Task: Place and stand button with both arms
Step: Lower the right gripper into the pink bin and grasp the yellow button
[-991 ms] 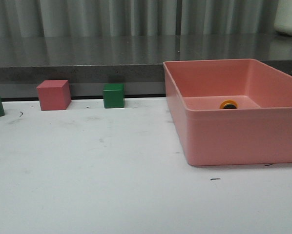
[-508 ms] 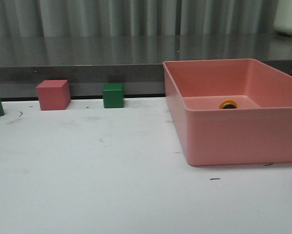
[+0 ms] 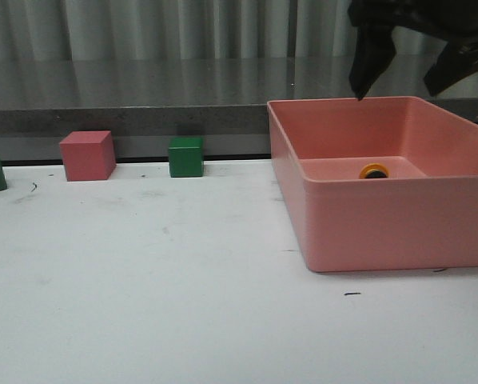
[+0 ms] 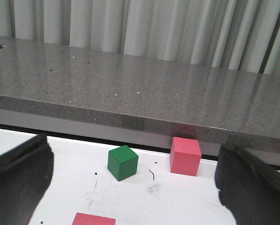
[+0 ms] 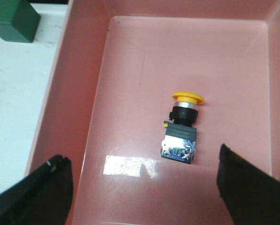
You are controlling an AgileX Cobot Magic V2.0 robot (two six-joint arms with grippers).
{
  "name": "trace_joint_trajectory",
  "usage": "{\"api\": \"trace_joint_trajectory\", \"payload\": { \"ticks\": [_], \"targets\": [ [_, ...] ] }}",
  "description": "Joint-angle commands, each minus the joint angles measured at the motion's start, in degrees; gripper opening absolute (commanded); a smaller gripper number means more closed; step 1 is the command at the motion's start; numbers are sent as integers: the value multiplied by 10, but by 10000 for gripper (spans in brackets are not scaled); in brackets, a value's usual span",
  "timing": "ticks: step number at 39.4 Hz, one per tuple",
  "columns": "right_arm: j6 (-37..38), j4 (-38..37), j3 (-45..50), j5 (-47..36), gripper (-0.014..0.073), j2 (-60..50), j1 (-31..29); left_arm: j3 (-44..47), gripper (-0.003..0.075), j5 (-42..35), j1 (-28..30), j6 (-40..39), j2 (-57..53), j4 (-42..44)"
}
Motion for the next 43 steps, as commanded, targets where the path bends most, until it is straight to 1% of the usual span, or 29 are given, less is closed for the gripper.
{"api": "trace_joint_trajectory", "payload": {
  "ticks": [1, 9, 16, 24, 34, 36, 38, 43],
  "targets": [
    [31, -2, -55, 17, 641, 20, -7, -20, 672, -49, -4, -3, 8, -3],
    [74, -5, -138, 85, 641, 122, -20, -20, 672, -49, -4, -3, 8, -3],
    [93, -7, -190, 96, 641, 195, -23, -20, 672, -49, -4, -3, 8, -3],
    [96, -7, -210, 102, 641, 243, -23, -20, 672, -49, -4, -3, 8, -3],
    [98, -7, -216, 104, 638, 263, -23, -20, 672, -49, -4, -3, 8, -3],
    [98, -7, -216, 107, 613, 263, -23, -20, 672, -49, -4, -3, 8, -3],
    [98, -7, -218, 112, 561, 263, -23, -20, 672, -49, -4, -3, 8, -3],
    [98, -8, -222, 123, 375, 262, -24, -20, 672, -49, -4, -3, 8, -3]
  ]
}}
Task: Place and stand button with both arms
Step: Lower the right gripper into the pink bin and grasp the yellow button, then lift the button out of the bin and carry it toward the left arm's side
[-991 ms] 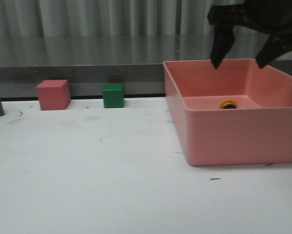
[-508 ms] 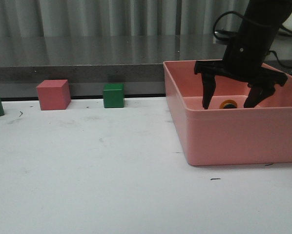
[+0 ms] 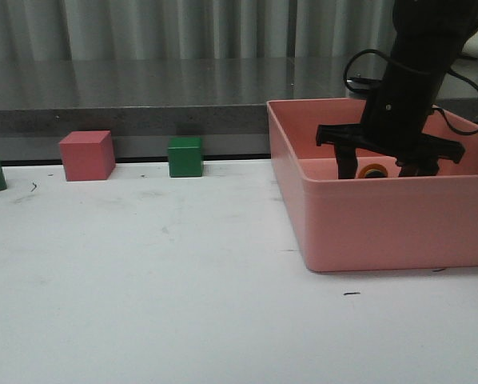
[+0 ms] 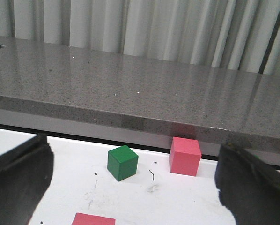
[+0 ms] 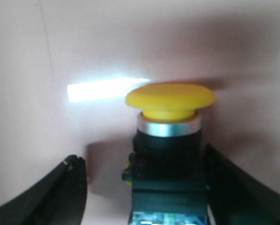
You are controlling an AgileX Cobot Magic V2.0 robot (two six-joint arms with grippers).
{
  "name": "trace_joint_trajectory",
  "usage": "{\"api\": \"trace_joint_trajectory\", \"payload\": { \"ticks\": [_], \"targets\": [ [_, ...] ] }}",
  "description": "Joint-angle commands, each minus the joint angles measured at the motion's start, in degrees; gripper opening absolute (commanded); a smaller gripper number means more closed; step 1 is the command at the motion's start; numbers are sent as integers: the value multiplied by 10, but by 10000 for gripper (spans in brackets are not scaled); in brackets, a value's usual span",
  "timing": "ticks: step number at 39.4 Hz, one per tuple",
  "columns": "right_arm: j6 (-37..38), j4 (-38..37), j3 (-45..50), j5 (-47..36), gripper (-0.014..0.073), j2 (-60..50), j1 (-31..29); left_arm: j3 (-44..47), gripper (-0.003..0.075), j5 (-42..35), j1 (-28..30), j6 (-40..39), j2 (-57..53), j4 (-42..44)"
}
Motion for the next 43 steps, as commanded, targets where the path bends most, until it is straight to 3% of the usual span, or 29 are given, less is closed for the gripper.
{"api": "trace_joint_trajectory", "payload": {
  "ticks": [1, 5, 26, 31, 43],
  "targets": [
    [0, -3, -21, 5, 338, -32, -3, -20, 672, -49, -4, -3, 8, -3],
    [0, -3, -37, 21, 282, -34, -3, -20, 672, -49, -4, -3, 8, -3],
    [-6, -3, -152, 144, 286, -135, 16, -20, 672, -49, -4, -3, 8, -3],
    [-6, -2, -160, 162, 286, -168, 49, -20, 672, -49, -4, -3, 8, -3],
    [-8, 7, -175, 151, 286, -181, 207, -20, 672, -49, -4, -3, 8, -3]
  ]
}}
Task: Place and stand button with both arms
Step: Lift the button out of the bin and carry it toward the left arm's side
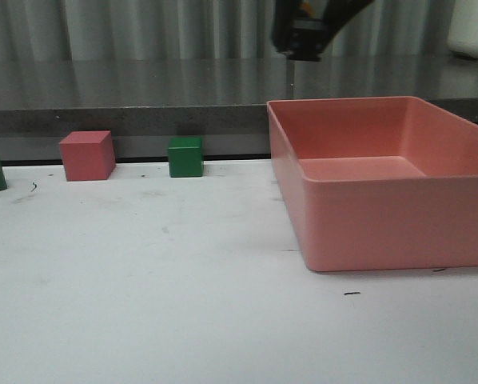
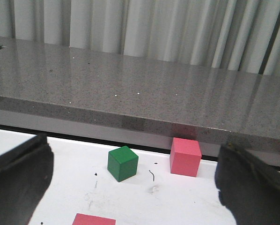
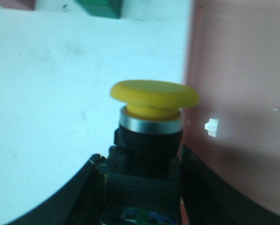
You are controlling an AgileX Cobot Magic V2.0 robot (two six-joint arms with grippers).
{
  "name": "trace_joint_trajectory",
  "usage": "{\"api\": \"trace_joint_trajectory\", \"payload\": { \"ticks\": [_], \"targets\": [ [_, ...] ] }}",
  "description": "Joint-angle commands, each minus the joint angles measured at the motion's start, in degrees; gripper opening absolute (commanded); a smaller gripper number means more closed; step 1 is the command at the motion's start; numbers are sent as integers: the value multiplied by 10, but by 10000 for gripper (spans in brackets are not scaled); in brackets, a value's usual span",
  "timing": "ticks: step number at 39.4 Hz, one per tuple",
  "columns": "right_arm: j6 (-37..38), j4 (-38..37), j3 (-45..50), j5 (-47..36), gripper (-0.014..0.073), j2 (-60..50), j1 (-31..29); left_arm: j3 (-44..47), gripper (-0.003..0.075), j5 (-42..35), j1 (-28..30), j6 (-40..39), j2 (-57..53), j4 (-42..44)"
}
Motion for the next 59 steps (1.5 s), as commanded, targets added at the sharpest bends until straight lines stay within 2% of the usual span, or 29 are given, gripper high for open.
{"api": "trace_joint_trajectory", "payload": {
  "ticks": [1, 8, 15, 22, 28, 33, 53, 56, 59],
  "targets": [
    [-6, 12, -19, -46, 286, -26, 45, -20, 672, -48, -4, -3, 8, -3],
    [7, 53, -23, -100, 286, 16, 126, -20, 672, -48, -4, -3, 8, -3],
    [35, 57, -80, -96, 286, 103, 175, -20, 672, -48, -4, -3, 8, -3],
    [80, 47, -139, -48, 286, 174, 176, -20, 672, -48, -4, -3, 8, -3],
    [108, -3, -142, -28, 286, 201, 170, -20, 672, -48, -4, -3, 8, -3],
    [123, -5, -142, -22, 286, 219, 163, -20, 672, -48, -4, -3, 8, -3],
    [124, -5, -142, -21, 287, 266, 161, -20, 672, -48, -4, -3, 8, -3],
    [124, -5, -142, -18, 312, 266, 161, -20, 673, -48, -4, -3, 8, -3],
    [124, -5, -142, -16, 395, 266, 161, -20, 673, -48, -4, -3, 8, -3]
  ]
}}
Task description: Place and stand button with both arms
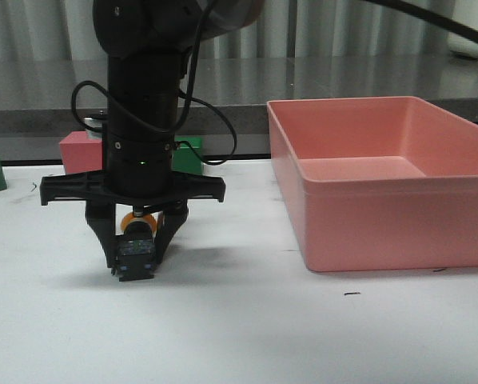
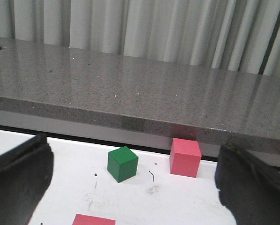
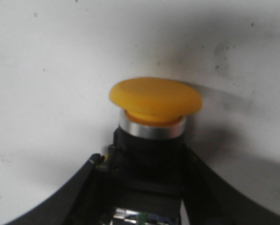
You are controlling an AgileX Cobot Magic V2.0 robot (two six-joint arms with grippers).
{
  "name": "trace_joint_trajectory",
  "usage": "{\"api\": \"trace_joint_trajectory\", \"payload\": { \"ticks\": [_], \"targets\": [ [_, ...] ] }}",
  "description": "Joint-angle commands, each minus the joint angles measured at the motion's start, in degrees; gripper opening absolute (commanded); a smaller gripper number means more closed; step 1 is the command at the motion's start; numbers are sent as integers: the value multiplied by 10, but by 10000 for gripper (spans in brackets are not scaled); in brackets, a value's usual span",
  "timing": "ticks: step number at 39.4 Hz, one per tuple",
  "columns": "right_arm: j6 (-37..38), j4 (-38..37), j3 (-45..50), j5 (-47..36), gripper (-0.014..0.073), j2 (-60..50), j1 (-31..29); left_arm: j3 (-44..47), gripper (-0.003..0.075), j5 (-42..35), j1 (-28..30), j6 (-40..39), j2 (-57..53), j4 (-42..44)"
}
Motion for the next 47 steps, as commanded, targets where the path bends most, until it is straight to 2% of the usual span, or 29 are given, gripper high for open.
{"api": "trace_joint_trajectory", "payload": {
  "ticks": [1, 4, 6, 13, 19, 21, 23, 29, 34, 41, 47],
  "targets": [
    [-3, -4, -17, -4, 424, -38, -2, -20, 672, -48, -4, -3, 8, -3],
    [-3, -2, -17, -4, 512, -39, -2, -20, 673, -48, -4, -3, 8, -3],
    [-3, -2, -17, -1, 540, -42, -2, -20, 672, -48, -4, -3, 8, -3],
    [-30, -2, -22, 37, 538, -87, -2, -20, 672, -48, -4, -3, 8, -3],
    [-61, -4, -62, 71, 530, -135, -2, -20, 672, -48, -4, -3, 8, -3],
    [-63, -4, -77, 79, 493, -145, -2, -20, 672, -48, -4, -3, 8, -3],
    [-63, -4, -93, 92, 420, -152, -2, -20, 673, -48, -4, -3, 8, -3],
    [-65, -4, -134, 133, 99, -162, -2, -20, 672, -48, -4, -3, 8, -3],
    [-73, -4, -156, 132, -69, -168, -2, -20, 672, -48, -4, -3, 8, -3],
    [-99, 2, -164, 133, -68, -181, -6, -20, 672, -48, -4, -3, 8, -3],
    [-138, 26, -164, 134, -68, -226, -37, -20, 672, -48, -4, -3, 8, -3]
  ]
}}
